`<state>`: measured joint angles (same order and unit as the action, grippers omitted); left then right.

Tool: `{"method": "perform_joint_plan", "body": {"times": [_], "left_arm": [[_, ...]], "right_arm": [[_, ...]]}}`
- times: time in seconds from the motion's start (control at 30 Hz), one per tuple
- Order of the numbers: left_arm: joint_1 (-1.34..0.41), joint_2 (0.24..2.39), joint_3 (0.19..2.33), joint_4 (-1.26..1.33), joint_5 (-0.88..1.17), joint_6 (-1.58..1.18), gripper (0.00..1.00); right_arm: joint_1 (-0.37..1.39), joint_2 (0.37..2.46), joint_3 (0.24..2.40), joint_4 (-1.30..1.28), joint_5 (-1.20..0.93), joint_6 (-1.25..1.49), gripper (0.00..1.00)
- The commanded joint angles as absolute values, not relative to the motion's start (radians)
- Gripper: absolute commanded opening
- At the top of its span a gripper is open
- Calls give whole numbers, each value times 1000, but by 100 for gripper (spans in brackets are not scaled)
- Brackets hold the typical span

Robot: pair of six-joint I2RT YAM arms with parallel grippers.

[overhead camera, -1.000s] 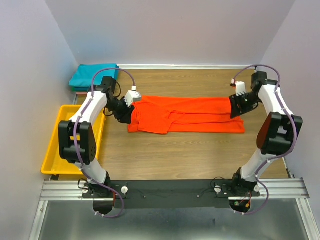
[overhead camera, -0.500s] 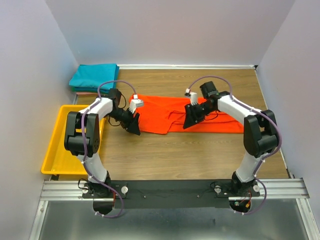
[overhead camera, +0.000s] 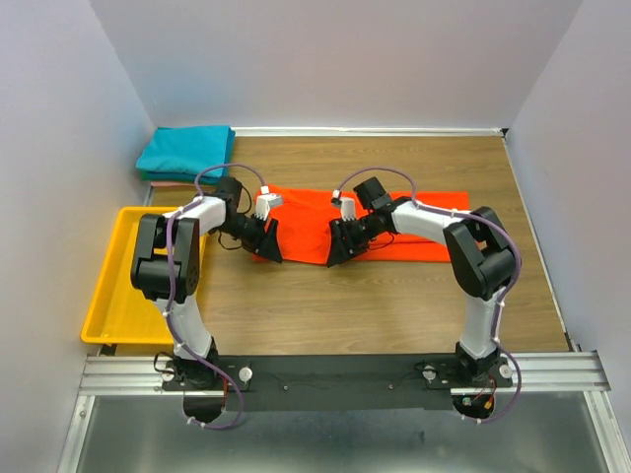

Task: Fold and stack the t-shirts
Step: Fold the tshirt

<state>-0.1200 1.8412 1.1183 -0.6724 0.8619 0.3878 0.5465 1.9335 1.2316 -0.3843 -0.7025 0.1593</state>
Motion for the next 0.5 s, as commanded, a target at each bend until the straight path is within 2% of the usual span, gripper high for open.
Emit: {"method": "perform_joint_plan", "body": {"times": [0.0,0.37,0.47], "left_arm": [[-124,1844,1121,-640,809,338,58],[-123,1780,1083,-617,746,308,58],[-120,1763,1083,-618,732,305,58]], "right_arm": [[578,1979,1255,-337,-663,213,58],[611,2068,1304,-334,-618,261,58],[609,2083,1316,-334,-598,275,53]]}}
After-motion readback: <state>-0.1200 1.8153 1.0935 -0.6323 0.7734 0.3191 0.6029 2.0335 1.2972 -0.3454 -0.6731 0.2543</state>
